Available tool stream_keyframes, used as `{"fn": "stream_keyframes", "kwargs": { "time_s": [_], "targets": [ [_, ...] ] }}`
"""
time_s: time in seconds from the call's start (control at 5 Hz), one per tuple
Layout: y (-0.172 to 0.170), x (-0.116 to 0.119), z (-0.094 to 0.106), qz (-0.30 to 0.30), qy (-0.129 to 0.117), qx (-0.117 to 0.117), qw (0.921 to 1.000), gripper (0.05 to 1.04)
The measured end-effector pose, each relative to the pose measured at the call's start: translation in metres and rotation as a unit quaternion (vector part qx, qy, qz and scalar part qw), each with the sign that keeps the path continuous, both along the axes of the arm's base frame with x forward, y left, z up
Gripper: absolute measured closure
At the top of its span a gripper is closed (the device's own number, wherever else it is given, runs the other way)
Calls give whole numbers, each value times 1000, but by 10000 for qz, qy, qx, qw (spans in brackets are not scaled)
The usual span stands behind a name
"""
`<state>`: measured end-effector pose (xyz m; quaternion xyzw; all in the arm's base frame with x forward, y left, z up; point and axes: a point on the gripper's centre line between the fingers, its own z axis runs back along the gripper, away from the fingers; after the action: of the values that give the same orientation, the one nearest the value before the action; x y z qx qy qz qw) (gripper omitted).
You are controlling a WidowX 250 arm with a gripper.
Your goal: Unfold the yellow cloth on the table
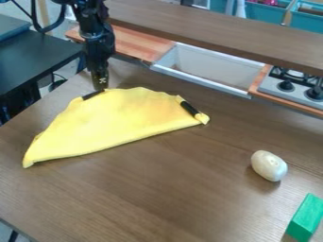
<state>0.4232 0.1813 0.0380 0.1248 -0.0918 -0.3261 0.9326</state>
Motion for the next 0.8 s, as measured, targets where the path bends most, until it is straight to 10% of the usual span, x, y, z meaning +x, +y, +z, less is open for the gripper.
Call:
{"fn": "stream_keyframes", "kwargs": {
  "time_s": [0.8],
  "targets": [
    [2, -4, -27, 88, 275, -54, 9996, 83]
  ]
}}
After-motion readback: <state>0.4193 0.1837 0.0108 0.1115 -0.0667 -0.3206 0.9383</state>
